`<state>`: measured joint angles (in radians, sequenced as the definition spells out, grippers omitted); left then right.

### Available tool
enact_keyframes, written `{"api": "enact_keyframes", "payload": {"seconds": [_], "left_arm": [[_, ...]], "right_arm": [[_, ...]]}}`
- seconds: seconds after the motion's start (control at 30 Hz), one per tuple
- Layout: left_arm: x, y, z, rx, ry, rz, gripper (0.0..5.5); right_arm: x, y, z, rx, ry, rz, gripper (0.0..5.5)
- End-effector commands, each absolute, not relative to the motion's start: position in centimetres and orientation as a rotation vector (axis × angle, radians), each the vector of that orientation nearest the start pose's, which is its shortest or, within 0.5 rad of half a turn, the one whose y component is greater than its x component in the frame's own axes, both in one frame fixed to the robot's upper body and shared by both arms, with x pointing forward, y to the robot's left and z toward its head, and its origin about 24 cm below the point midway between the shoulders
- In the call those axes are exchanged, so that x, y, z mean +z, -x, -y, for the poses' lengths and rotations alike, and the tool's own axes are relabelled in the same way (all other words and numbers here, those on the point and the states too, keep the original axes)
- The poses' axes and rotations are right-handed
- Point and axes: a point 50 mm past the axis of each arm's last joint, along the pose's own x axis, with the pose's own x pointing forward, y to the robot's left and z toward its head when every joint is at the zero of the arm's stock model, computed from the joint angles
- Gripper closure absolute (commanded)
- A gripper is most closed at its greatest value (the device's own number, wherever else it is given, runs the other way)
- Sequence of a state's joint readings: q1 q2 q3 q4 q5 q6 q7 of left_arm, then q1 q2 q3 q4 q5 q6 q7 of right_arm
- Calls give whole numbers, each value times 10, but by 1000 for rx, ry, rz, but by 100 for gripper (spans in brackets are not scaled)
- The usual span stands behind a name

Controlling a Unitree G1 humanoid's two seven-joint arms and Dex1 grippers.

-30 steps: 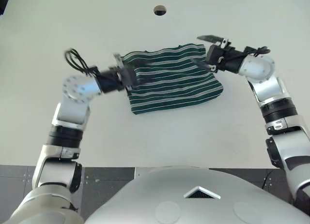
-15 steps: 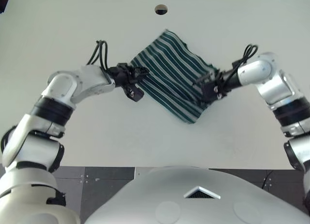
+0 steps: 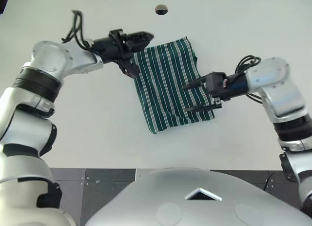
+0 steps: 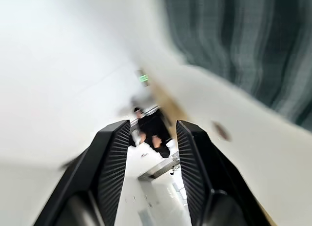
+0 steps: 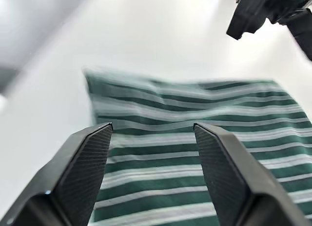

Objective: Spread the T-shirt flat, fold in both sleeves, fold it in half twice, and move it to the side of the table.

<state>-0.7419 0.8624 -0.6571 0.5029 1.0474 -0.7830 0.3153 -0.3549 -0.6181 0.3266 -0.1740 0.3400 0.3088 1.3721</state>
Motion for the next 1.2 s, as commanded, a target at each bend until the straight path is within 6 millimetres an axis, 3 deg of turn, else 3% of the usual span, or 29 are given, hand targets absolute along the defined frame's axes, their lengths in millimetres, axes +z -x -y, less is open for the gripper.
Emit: {"api": "enact_keyframes", "payload": {"seconds": [0.03,0.1,0.2,0.3,0.5,0.57,0.7,0.83,1.2], "left_arm": [[140,-280,-193,-865,-1379,673,376],[125,-246,-203,-988,-1234,488,376],[99,-197,-217,-1167,-1106,195,376],[84,-170,-228,-1255,-1049,3,332],[56,-137,-234,-1390,-1083,-170,241],[52,-134,-232,-1411,-1130,-172,206],[42,-136,-227,-1417,-1197,-146,202],[34,-145,-216,-1381,-1247,-57,202],[10,-169,-195,-1304,-1267,67,202]], "right_arm": [[135,-228,189,1739,168,-399,241],[130,-227,220,1649,228,-503,241],[107,-244,241,1412,584,-461,241],[87,-240,241,1430,853,-330,239],[59,-220,225,1556,1020,-111,143],[53,-216,221,1583,1054,-70,113],[41,-215,207,1590,1210,79,113],[32,-220,192,1555,1258,176,113],[11,-235,173,1515,1298,180,113]]}}
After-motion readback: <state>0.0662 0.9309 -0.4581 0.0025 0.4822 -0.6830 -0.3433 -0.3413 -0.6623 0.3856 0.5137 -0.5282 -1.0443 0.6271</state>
